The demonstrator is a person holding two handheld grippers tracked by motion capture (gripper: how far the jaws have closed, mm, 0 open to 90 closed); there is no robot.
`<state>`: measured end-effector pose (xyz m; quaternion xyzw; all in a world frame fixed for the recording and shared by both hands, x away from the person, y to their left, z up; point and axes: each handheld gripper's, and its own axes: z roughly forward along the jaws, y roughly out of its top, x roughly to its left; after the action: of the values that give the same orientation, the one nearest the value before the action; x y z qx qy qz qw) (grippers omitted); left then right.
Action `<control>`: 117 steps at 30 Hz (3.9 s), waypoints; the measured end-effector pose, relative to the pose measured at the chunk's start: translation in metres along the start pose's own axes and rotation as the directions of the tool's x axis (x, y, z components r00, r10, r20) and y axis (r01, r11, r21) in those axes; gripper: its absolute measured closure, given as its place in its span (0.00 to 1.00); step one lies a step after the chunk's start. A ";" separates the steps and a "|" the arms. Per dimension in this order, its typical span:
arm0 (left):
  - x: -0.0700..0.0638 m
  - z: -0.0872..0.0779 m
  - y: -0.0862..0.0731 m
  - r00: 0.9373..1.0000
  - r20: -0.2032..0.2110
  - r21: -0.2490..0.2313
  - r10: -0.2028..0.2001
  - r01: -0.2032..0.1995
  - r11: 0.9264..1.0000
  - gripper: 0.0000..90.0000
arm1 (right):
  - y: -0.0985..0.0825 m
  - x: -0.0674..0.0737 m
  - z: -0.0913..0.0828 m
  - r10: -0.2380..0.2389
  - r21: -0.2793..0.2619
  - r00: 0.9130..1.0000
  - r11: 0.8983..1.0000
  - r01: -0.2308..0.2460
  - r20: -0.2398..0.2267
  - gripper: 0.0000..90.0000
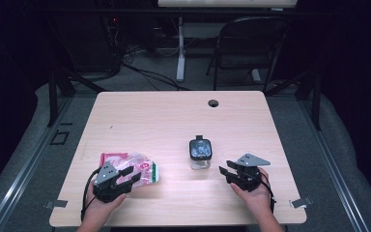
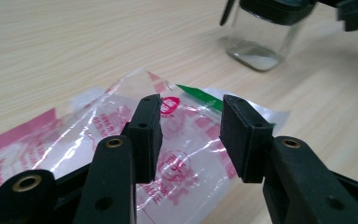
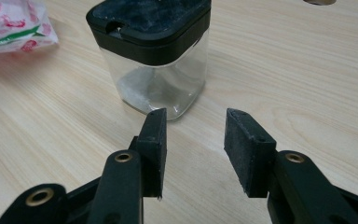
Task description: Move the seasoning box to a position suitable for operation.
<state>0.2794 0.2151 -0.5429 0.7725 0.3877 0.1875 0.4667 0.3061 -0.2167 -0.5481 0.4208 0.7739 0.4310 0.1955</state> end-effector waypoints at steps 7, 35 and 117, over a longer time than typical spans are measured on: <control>-0.005 -0.007 0.005 0.999 -0.023 0.005 0.038 -0.037 0.999 0.72 | 0.002 0.003 -0.008 0.002 -0.042 1.000 0.999 -0.002 -0.003 0.70; -0.018 -0.012 0.024 1.000 0.007 -0.029 0.031 -0.031 0.999 0.88 | 0.077 -0.038 0.070 0.015 0.002 0.999 1.000 -0.015 -0.040 0.88; -0.082 0.027 0.011 0.995 0.056 0.063 0.077 -0.081 0.995 0.96 | 0.030 0.032 0.079 -0.189 0.100 0.980 0.976 0.194 -0.061 0.96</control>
<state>0.2498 0.1337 -0.5410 0.8067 0.3502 0.1725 0.4436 0.3552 -0.1426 -0.5644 0.3430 0.8373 0.3793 0.1937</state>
